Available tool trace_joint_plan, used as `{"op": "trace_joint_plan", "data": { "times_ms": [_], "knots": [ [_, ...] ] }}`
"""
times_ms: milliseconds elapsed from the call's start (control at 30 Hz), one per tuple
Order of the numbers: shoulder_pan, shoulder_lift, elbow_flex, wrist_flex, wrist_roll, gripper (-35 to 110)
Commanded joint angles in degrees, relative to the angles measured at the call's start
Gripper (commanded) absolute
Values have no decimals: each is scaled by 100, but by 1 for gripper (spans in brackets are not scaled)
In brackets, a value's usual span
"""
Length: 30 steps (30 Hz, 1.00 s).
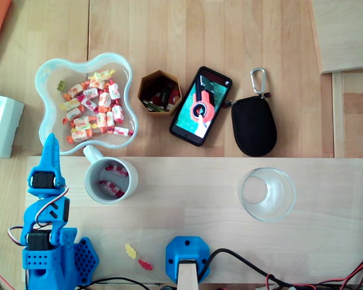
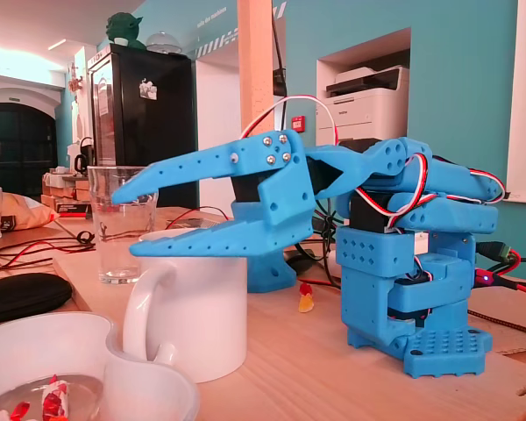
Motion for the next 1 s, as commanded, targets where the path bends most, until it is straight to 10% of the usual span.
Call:
{"op": "trace_joint_plan", "data": {
  "times_ms": [0, 967],
  "knots": [
    [-18, 229, 202, -62, -79, 14],
    [0, 220, -272, -53, 26, 14]
  ]
}}
